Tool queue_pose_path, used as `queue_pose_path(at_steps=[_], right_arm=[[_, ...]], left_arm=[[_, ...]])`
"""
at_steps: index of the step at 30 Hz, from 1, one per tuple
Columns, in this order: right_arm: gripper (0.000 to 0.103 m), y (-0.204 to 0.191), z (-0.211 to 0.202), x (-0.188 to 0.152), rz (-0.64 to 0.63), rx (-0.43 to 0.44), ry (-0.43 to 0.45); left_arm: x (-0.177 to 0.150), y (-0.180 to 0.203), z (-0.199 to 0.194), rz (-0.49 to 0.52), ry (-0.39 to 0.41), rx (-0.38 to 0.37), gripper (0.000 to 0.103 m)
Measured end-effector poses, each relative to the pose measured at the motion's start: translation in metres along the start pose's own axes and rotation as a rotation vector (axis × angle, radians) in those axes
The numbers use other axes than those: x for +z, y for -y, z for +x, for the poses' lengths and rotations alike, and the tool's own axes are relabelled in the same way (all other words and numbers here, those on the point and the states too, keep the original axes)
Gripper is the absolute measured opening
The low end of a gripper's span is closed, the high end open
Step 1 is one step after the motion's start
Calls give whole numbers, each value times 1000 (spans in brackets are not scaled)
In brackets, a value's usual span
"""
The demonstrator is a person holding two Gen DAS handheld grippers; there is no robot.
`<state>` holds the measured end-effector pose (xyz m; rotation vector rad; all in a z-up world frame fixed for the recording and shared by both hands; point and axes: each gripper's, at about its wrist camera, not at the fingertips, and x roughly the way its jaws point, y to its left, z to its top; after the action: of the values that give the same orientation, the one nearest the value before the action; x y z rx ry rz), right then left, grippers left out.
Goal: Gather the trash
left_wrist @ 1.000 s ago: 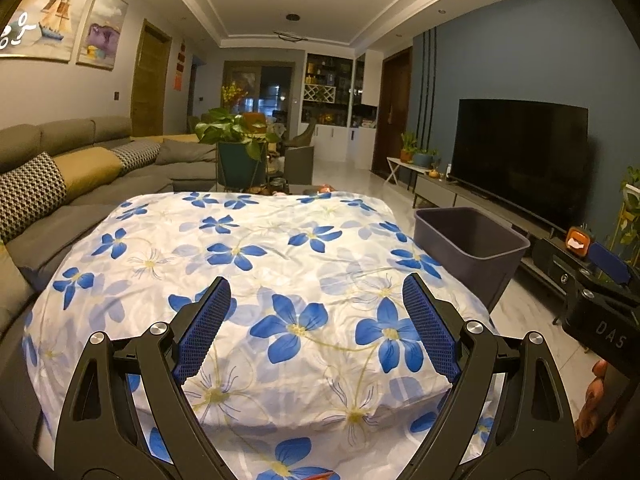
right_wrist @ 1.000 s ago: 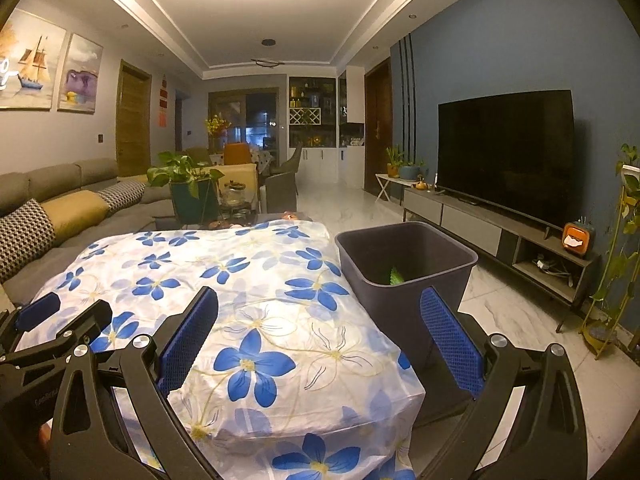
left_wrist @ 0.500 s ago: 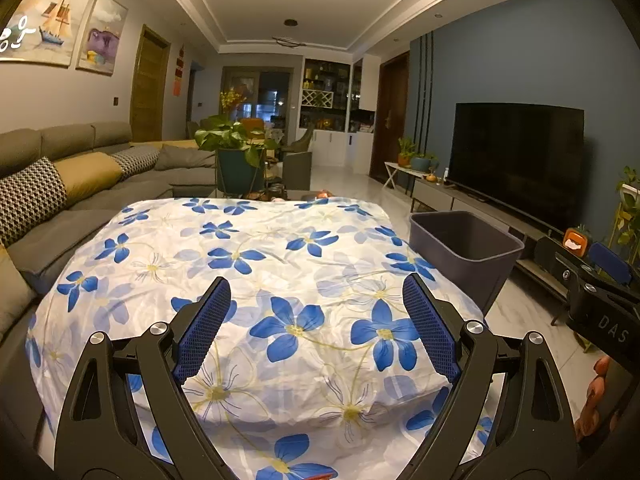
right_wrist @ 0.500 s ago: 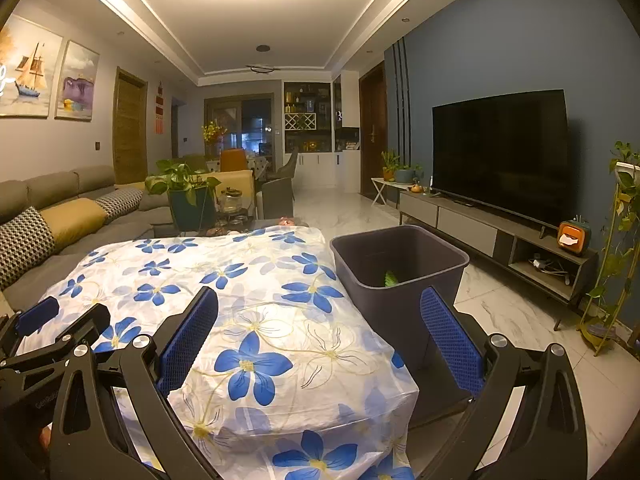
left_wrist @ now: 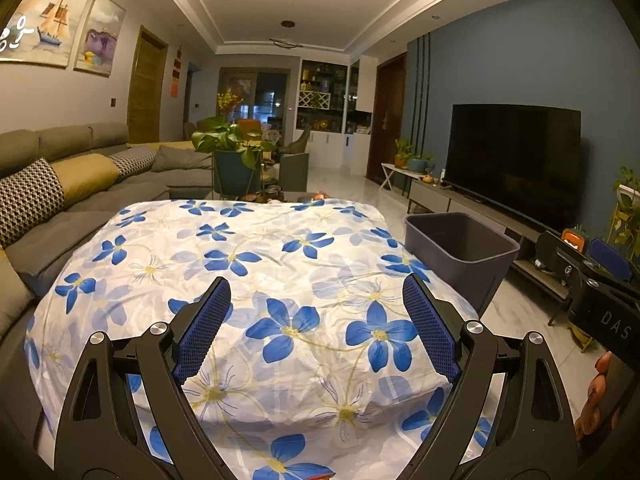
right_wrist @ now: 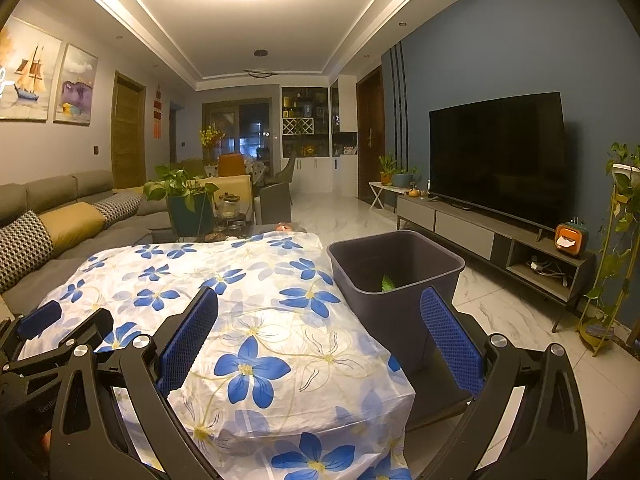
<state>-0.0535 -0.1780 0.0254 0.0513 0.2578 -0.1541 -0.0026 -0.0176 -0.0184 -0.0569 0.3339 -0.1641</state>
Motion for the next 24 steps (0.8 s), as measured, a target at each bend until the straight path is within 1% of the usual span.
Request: queue_pose_path(at_steps=[24], right_arm=[[97,0,-3,6,9,1,9]], left_arm=[[4,5,-2,6,6,-13,86]])
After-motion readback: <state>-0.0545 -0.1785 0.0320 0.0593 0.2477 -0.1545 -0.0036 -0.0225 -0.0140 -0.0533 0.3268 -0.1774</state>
